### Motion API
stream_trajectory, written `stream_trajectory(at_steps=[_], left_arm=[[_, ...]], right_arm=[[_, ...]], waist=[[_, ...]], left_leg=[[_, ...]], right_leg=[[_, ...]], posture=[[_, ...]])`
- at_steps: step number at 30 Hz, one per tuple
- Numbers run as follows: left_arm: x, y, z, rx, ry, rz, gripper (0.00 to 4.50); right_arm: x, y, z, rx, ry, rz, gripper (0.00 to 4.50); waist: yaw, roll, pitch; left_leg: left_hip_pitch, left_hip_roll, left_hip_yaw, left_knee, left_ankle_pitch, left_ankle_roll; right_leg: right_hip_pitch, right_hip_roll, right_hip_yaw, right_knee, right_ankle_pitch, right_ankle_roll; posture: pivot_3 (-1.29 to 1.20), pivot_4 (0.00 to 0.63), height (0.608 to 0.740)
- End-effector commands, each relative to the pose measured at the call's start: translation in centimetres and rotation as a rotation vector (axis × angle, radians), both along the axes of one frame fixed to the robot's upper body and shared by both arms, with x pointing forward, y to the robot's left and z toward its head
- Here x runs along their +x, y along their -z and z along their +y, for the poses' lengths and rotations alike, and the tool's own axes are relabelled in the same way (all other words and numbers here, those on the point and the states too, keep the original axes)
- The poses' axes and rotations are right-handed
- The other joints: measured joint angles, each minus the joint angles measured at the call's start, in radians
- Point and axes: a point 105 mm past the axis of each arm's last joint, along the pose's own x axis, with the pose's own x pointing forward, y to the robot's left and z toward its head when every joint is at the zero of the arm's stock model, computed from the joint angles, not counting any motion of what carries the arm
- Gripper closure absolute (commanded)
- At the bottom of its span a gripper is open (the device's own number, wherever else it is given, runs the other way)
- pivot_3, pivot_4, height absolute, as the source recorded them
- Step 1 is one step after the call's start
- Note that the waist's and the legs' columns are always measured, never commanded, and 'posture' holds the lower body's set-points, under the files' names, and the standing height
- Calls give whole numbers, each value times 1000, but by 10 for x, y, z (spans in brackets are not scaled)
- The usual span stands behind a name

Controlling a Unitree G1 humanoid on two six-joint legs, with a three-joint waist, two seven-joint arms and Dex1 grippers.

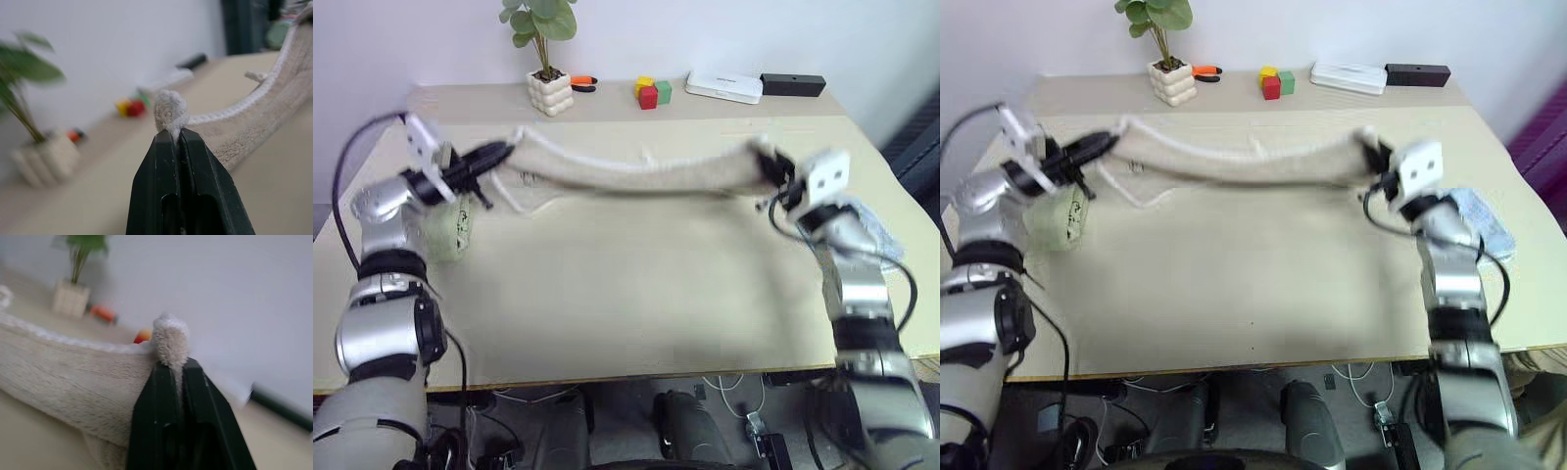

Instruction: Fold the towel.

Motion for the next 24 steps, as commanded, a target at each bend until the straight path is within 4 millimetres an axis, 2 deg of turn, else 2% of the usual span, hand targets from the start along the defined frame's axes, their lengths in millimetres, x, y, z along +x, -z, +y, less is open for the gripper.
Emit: stream_trajectory(at_steps=[1, 3, 5, 8, 11, 14, 17, 20, 24], left_arm=[[-17, -13, 6, -32, 56, -67, 4500], [-29, -2, 9, -13, 86, -38, 4500], [-42, 10, 12, 3, 123, 13, 4500], [-57, 22, 15, 12, 169, 87, 4500], [-64, 28, 14, 8, 180, 127, 4500], [-68, 34, 13, 4, 180, 152, 4500], [-71, 39, 10, 2, 180, 163, 4500], [-74, 42, 9, 10, 178, 165, 4500], [-75, 42, 8, 11, 177, 162, 4500]], right_arm=[[-26, -9, 16, -27, -52, -55, 4449], [-41, 2, 17, -33, -77, -6, 4449], [-51, 5, 12, -32, -85, 22, 4449], [-59, 7, 7, -41, -98, 64, 4449], [-65, 18, 5, -54, -131, 126, 4449], [-69, 35, 7, -64, -176, 236, 4449], [-74, 63, 4, -115, -191, 385, 4449], [-80, 76, 5, -147, -219, 450, 3533], [-90, 78, 12, -152, -295, 505, 1596]], waist=[[1, 0, 0], [3, 0, 0], [5, 0, 0], [6, 0, 0], [10, -1, -1], [9, -2, -1], [8, -2, -1], [8, -2, -1], [9, -2, -1]], left_leg=[[0, 0, 0, 1, 0, 0], [1, 0, 0, 2, 0, 0], [2, 0, 0, 2, 0, 0], [2, 0, 0, 3, 0, 0], [3, 0, -1, 3, 0, 0], [3, 0, -1, 3, 0, 0], [3, 0, -1, 3, 0, 0], [3, 0, -1, 3, 0, 0], [3, 0, -1, 3, 0, 0]], right_leg=[[0, 0, 0, 1, 0, 0], [1, 0, 0, 1, 0, 0], [3, 0, 0, 1, 0, 0], [4, -1, 0, 1, 0, -1], [4, -1, 0, 1, -1, -2], [5, -1, -1, 0, -2, -3], [5, -1, 0, 0, -2, -3], [5, -1, -1, 0, -2, -3], [5, -1, 0, 0, -2, -3]], posture=[[0, 150, 740], [0, 150, 740], [0, 150, 740], [0, 150, 740], [0, 150, 740], [0, 150, 740], [0, 150, 740], [0, 150, 740], [0, 150, 740]])
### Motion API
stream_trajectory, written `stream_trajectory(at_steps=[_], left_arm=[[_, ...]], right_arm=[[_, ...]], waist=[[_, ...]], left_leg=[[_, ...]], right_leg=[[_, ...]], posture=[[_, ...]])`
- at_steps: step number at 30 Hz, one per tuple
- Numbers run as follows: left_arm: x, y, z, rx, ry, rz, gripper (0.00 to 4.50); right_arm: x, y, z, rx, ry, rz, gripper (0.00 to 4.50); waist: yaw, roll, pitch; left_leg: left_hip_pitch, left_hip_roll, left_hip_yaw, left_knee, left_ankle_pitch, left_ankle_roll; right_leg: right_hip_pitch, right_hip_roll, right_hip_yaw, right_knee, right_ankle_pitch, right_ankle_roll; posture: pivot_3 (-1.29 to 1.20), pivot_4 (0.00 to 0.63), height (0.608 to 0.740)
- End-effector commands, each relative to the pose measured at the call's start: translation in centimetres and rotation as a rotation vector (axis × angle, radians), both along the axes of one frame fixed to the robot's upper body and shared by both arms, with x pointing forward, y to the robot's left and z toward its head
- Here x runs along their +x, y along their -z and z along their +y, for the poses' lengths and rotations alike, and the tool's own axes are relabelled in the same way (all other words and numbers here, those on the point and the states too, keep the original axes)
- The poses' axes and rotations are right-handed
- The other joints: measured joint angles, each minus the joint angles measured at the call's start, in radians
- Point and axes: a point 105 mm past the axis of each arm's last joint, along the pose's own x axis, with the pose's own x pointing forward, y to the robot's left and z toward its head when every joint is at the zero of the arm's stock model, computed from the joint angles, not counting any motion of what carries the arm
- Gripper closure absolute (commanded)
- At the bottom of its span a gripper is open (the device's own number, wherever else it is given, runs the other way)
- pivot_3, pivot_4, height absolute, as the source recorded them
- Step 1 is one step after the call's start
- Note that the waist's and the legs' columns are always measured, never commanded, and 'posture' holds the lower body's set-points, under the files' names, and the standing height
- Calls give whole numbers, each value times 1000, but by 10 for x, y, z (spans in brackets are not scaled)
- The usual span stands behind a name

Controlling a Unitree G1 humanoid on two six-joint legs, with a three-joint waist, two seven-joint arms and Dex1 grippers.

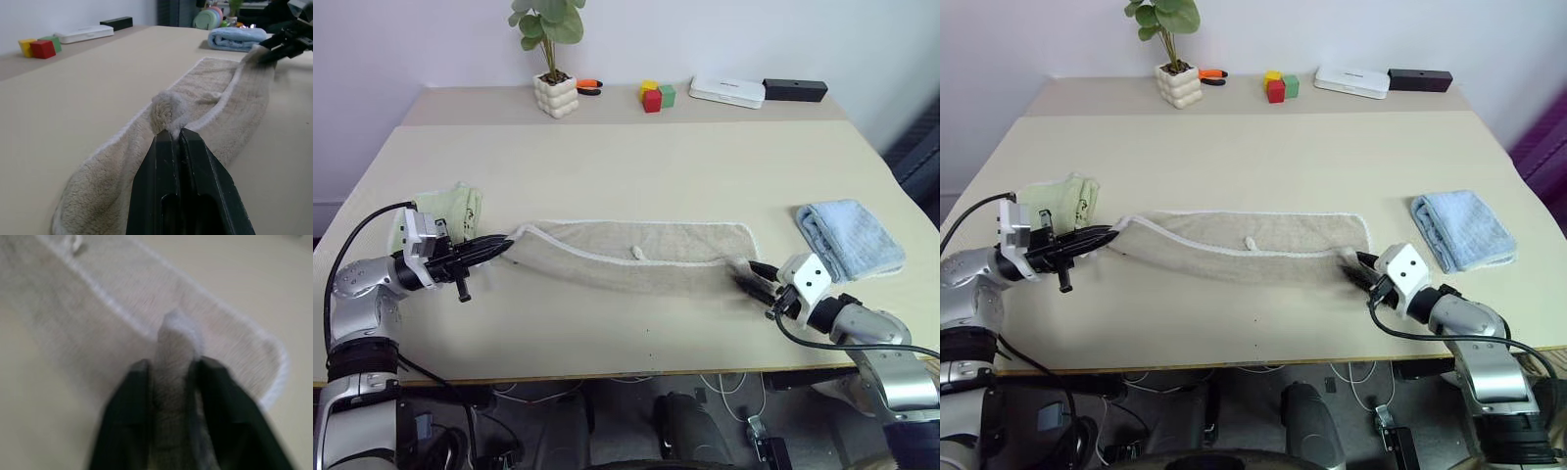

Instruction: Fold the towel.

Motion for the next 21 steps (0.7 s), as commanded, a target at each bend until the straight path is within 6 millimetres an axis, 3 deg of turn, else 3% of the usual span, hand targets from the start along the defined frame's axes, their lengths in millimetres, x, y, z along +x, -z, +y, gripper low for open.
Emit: stream_trajectory(at_steps=[1, 7, 13, 17, 21], left_arm=[[-1, -11, -1, -1, 3, -51, 4500], [-1, -13, -4, -7, 10, -56, 4500], [0, -14, -6, -12, 15, -61, 4500], [-1, -16, -9, -15, 22, -68, 4500], [-3, -18, -10, -18, 24, -73, 4500]], right_arm=[[-8, -10, 11, -10, -99, 12, 1093], [8, -39, 0, -43, -100, -30, 1093], [27, -54, -7, -67, -118, -4, 1093], [38, -51, -15, -98, -119, 70, 1093], [34, -45, -21, -82, -126, 204, 1093]], waist=[[1, 0, 0], [0, 0, 0], [1, 0, 0], [1, 0, 0], [1, 0, 0]], left_leg=[[0, 0, 0, 0, 0, 0], [0, 0, 0, 0, 0, 0], [0, 0, 0, 0, 0, 0], [0, 0, 0, 0, 0, 0], [0, 0, 0, 0, 0, 0]], right_leg=[[0, 0, 0, 0, 0, 0], [0, 0, 0, 0, 0, 0], [0, 0, 0, 0, 0, 0], [0, 0, 0, 0, 0, 0], [0, 0, 0, 0, 1, 2]], posture=[[0, 150, 740], [0, 150, 740], [0, 150, 740], [0, 150, 740], [0, 150, 740]])
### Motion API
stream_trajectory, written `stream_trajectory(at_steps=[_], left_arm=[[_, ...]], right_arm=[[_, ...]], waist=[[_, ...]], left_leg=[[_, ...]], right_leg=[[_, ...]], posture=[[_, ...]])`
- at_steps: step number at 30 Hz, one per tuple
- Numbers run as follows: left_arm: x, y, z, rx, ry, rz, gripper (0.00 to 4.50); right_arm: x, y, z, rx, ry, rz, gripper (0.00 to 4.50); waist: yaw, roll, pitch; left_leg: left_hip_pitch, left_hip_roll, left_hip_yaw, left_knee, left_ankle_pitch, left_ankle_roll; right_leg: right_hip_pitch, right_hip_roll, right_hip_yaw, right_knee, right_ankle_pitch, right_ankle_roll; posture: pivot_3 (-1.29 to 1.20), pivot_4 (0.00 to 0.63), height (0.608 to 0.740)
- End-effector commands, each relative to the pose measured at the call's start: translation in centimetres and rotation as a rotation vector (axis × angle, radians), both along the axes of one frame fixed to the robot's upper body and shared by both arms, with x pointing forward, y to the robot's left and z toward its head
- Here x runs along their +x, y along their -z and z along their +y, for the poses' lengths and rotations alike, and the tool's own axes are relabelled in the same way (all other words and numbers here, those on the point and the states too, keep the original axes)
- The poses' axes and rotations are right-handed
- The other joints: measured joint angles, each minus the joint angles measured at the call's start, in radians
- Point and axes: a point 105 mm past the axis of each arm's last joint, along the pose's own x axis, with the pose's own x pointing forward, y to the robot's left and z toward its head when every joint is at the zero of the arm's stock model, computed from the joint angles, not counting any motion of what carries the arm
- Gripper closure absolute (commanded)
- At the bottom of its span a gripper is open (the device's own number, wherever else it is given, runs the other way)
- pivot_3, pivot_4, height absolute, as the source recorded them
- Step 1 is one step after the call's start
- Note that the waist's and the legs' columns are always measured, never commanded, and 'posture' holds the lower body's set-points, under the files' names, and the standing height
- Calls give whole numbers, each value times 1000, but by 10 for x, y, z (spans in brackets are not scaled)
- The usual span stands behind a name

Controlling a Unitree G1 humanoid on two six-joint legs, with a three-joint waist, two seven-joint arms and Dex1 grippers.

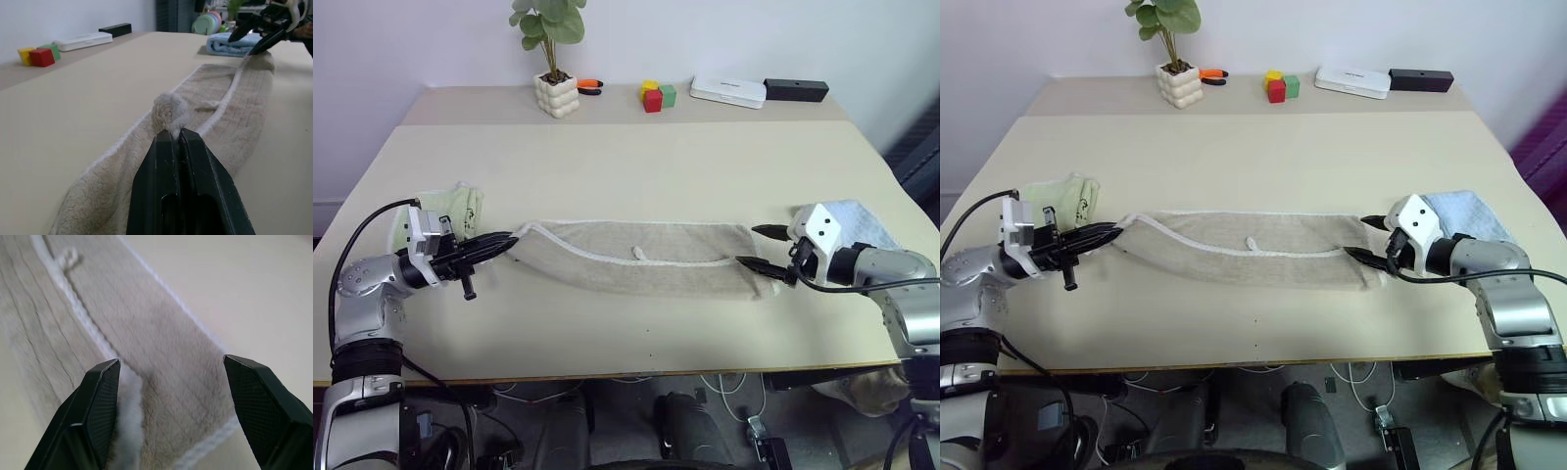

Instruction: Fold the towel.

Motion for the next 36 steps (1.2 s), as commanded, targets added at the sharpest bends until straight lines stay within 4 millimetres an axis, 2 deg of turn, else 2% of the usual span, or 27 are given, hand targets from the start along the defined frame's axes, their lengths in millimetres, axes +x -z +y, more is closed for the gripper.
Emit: stream_trajectory(at_steps=[1, 5, 6, 8, 13, 20, 24, 29, 32, 34, 36], left_arm=[[-3, -11, 0, -13, 5, -40, 4500], [-4, -10, -1, -16, 1, -41, 4500], [-4, -9, -1, -18, 0, -40, 4500], [-4, -9, -2, -20, -1, -40, 4500], [-3, -9, -3, -23, 1, -41, 4500], [5, -13, 3, -25, -53, -47, 4500], [10, -8, 9, -53, -81, 43, 4500], [3, 5, 16, -100, -73, 198, 4500], [-9, 10, 13, -93, -17, 253, 3666], [-18, 15, 13, -72, 13, 281, 2820], [-27, 19, 14, -42, 43, 313, 1770]], right_arm=[[-4, -3, -5, -8, -11, 76, 1093], [-13, -4, -2, 38, -39, 171, 1093], [-12, -4, -1, 64, -31, 191, 1325], [-12, -5, 1, 106, -24, 224, 1924], [-16, -11, 8, 153, -52, 247, 4431], [-17, -19, 8, 179, -61, 223, 4480], [-14, -19, 4, 174, -33, 202, 4480], [-25, -12, 16, 176, -73, 232, 4480], [-27, -12, 16, 184, -71, 234, 4500], [-29, -11, 17, 187, -74, 239, 4500], [-31, -10, 18, 187, -80, 244, 4500]], waist=[[-1, 0, 0], [-2, 0, 0], [-2, 0, 0], [-2, 0, 0], [0, 0, 0], [0, 0, 0], [-2, 0, 0], [-4, 0, 0], [-4, 0, 0], [-4, 0, 0], [-3, 0, 0]], left_leg=[[0, 0, 0, 0, 0, 0], [0, 0, 0, 0, 0, 0], [0, 0, 0, 0, 0, 0], [0, 0, 0, 0, 0, 0], [0, 0, 0, 0, 0, 0], [0, 0, 0, 0, 0, 0], [0, 0, 0, 0, 0, 0], [0, 0, 0, -1, 0, 0], [0, 0, 0, 0, 0, 0], [0, 0, 0, 0, 0, 0], [0, 0, 0, 0, 0, 0]], right_leg=[[0, 0, 0, 0, 0, 0], [0, 0, 0, 0, 0, 0], [0, 0, 0, 0, 0, 0], [0, 0, 0, 0, -1, -1], [0, 0, 0, 0, -1, -2], [0, 0, 0, 0, -1, -1], [0, 0, 0, 0, 0, 0], [-1, 0, 0, 0, 0, 1], [-1, 0, 0, 0, 0, 1], [-1, 0, 0, 0, 0, 0], [-1, 0, 0, 0, -1, -2]], posture=[[0, 150, 740], [0, 150, 740], [0, 150, 740], [0, 150, 740], [0, 150, 740], [0, 150, 740], [0, 150, 740], [0, 150, 740], [0, 150, 740], [0, 150, 740], [0, 150, 740]])
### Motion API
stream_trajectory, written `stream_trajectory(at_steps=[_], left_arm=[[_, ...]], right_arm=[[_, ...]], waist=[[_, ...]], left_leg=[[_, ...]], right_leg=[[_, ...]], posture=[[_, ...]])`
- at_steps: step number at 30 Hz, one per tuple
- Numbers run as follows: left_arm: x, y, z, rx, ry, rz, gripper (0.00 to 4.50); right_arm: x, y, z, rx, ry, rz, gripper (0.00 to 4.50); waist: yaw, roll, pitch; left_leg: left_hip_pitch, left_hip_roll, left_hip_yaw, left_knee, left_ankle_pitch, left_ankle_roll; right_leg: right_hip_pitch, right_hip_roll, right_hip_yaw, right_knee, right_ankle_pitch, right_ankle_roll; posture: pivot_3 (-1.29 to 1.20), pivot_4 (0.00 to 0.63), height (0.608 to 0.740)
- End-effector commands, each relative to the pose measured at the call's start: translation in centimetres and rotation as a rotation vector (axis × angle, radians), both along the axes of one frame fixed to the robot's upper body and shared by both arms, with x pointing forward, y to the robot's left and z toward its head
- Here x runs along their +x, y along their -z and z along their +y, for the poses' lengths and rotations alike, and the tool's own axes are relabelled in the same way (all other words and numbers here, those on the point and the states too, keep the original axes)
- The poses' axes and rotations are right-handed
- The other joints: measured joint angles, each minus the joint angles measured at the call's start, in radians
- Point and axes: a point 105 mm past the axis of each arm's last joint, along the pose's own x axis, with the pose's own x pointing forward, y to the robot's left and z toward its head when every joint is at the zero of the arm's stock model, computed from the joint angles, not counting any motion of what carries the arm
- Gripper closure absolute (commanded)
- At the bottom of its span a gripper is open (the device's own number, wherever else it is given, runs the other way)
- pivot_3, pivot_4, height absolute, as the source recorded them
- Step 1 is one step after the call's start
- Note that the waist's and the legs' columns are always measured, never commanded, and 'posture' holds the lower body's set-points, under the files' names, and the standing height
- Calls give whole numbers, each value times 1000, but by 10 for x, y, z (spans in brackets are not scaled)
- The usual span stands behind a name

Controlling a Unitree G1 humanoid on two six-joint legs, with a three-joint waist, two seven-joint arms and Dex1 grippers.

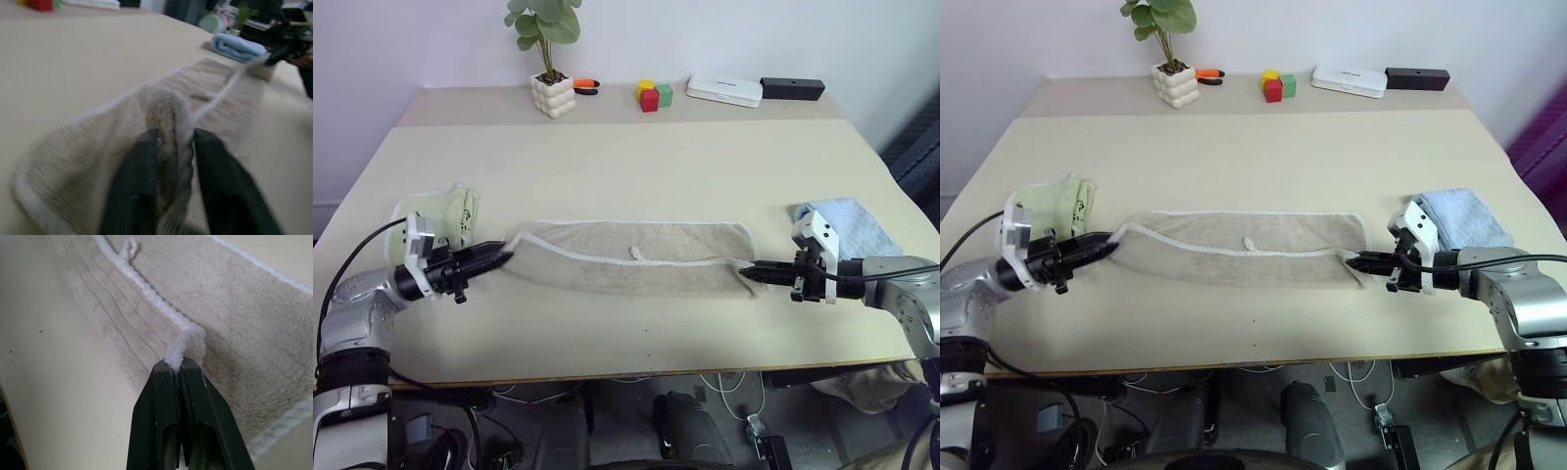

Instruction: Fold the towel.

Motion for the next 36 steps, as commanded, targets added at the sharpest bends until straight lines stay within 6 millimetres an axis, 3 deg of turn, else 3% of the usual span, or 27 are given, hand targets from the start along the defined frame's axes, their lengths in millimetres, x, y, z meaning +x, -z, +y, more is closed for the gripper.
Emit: stream_trajectory(at_steps=[1, 3, 9, 19, 26, 29, 35, 36], left_arm=[[-14, -8, 1, 41, 72, -10, 1325], [-19, -6, 4, 59, 80, -3, 382], [-12, 1, 7, 167, 39, -57, 382], [-10, 17, -23, 392, 165, -252, 382], [2, 7, -26, 369, 108, -339, 382], [4, 7, -24, 329, 92, -314, 1062], [2, 8, -22, 315, 99, -296, 4135], [1, 9, -21, 317, 100, -292, 4451]], right_arm=[[-3, -12, 4, 19, -21, -44, 4500], [-3, -12, 4, 20, -20, -45, 4500], [-2, -12, 6, 27, -20, -52, 4500], [0, -13, 7, 34, -9, -63, 4500], [1, -12, 6, 34, -4, -65, 4500], [2, -12, 6, 33, -4, -68, 4500], [3, -12, 6, 34, -6, -70, 4500], [3, -12, 6, 33, -7, -71, 4500]], waist=[[2, 0, 0], [2, 0, 0], [3, 0, 0], [4, 0, 0], [3, 0, 0], [2, 0, 0], [2, 0, 0], [3, 0, 0]], left_leg=[[0, 0, 0, 0, 0, 0], [0, 0, 0, 0, 0, 0], [0, 0, 0, 0, 0, 0], [0, 0, 0, 0, 0, 0], [0, 0, 0, 0, 0, 0], [0, 0, 1, 0, 0, 0], [0, 0, 1, 0, 0, 0], [0, 0, 0, 0, 0, 0]], right_leg=[[0, 0, 0, 0, 0, 0], [0, -1, 0, 0, 0, 0], [0, -1, 0, 0, -1, -1], [0, -1, 0, -1, 0, -1], [0, -1, 0, -1, 0, -1], [0, -1, 0, -1, 0, 0], [0, -1, 0, -1, 0, 0], [0, -1, 0, -1, 0, 0]], posture=[[0, 150, 740], [0, 150, 740], [0, 150, 740], [0, 150, 740], [0, 150, 740], [0, 150, 740], [0, 150, 740], [0, 150, 740]])
